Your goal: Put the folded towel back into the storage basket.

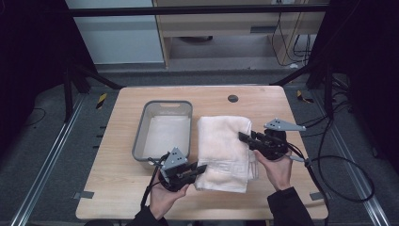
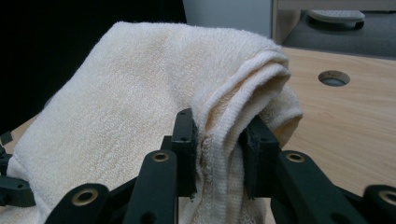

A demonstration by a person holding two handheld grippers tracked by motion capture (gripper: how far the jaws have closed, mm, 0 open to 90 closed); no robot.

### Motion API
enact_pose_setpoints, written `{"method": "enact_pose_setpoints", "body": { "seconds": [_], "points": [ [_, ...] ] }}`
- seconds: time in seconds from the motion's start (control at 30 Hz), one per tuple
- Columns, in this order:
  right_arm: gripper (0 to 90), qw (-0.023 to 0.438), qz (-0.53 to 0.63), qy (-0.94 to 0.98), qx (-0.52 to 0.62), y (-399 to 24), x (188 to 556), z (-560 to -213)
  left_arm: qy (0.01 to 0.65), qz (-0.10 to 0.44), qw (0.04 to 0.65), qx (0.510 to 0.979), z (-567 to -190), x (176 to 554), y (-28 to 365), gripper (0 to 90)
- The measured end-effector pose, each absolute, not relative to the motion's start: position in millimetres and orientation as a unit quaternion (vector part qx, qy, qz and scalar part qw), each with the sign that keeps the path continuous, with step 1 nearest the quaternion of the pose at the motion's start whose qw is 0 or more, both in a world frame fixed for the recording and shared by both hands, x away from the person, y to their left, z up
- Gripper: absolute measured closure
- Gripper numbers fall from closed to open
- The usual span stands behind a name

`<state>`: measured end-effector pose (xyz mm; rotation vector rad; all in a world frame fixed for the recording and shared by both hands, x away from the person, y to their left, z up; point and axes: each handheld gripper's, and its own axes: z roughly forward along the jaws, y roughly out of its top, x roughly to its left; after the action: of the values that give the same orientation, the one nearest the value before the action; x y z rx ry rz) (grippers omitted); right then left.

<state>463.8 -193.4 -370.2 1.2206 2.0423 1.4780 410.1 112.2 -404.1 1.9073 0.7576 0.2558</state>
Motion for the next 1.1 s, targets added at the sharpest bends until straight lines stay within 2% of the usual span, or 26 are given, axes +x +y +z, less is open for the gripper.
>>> {"method": "enact_pose_setpoints", "body": {
  "seconds": [1.1],
  "points": [
    [70.1,0.219,0.561,0.684,0.412,-165.5,482.5,-322.0,0.316,0.155,0.549,0.758,-353.9,430.4,138.9,79.0]
  ]
}}
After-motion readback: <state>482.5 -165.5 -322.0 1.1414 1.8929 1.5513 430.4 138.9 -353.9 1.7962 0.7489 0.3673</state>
